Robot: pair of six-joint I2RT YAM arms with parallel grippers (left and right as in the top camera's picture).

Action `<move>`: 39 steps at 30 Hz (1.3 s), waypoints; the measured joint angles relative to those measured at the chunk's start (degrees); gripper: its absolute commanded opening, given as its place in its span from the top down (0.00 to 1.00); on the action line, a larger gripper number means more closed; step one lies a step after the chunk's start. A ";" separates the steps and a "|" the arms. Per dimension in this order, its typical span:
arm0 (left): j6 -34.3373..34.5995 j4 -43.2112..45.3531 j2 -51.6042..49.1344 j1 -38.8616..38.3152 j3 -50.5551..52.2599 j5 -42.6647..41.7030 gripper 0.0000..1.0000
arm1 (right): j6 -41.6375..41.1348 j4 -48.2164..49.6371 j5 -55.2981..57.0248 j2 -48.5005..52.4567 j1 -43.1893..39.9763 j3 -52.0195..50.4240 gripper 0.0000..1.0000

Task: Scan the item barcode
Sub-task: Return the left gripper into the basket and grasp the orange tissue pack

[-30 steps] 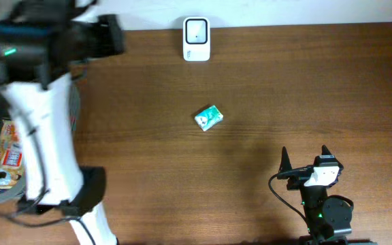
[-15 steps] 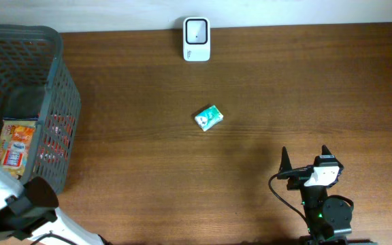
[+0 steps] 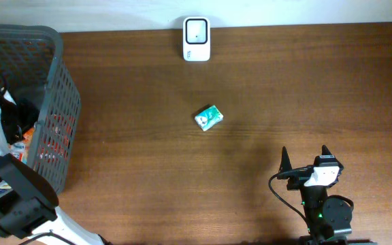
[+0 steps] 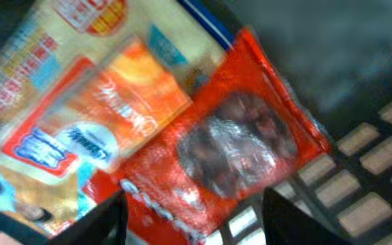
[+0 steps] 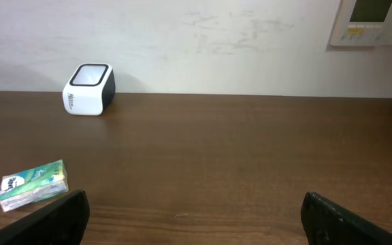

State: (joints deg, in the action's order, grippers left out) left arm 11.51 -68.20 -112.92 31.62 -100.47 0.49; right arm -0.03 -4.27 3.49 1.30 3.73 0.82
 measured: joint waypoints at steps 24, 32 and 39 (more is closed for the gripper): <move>10.32 16.90 -0.02 0.00 14.27 18.62 0.45 | 0.02 0.00 0.00 0.00 0.00 0.00 0.01; 9.46 17.18 -0.02 0.02 15.19 18.67 0.39 | 0.02 0.00 0.00 0.00 0.00 0.00 0.02; 12.37 17.35 -0.02 0.28 15.26 17.94 0.49 | 0.00 0.00 0.00 0.00 0.00 0.00 0.02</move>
State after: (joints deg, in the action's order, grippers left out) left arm 23.88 -50.85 -112.95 31.90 -85.21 18.44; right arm -0.03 -4.27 3.49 1.30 3.73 0.82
